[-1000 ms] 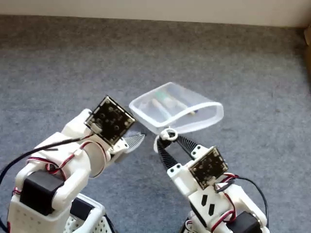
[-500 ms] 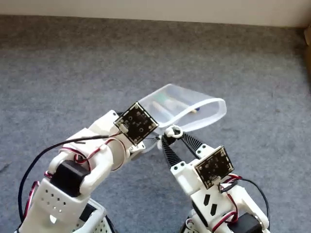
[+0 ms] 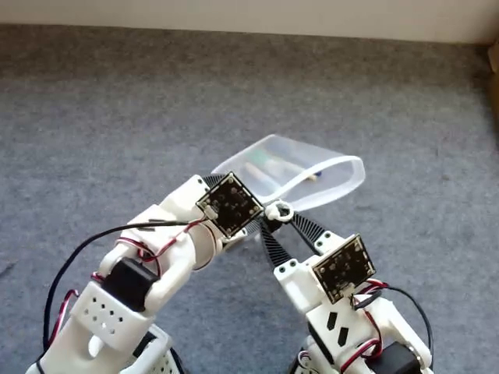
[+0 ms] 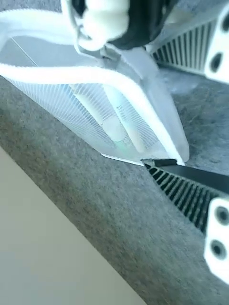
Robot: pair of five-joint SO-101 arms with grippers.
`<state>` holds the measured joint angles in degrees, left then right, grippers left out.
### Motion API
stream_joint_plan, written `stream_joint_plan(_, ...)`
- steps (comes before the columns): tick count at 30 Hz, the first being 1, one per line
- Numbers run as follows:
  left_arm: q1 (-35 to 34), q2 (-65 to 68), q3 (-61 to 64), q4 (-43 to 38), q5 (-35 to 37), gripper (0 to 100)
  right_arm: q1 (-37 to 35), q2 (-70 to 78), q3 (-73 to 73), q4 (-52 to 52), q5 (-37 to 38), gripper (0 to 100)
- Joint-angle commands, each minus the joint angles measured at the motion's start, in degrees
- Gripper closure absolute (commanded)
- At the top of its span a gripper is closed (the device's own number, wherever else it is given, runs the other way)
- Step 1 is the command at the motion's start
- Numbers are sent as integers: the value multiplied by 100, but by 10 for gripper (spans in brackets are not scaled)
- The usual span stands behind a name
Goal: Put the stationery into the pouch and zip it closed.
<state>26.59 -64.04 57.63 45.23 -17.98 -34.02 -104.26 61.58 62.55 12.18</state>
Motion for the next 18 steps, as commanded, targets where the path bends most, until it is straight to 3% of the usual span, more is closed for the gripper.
stream_joint_plan(1, 75, -57, 374, -897, -26, 716, 84, -92, -382, -31, -9, 994)
stream_joint_plan(9, 119, -57, 505, -1169, -26, 799, 84, -84, -382, -31, 0, 994)
stream_joint_plan(18, 330, -57, 514, -1134, -9, 808, 84, -66, -382, -40, 0, 994)
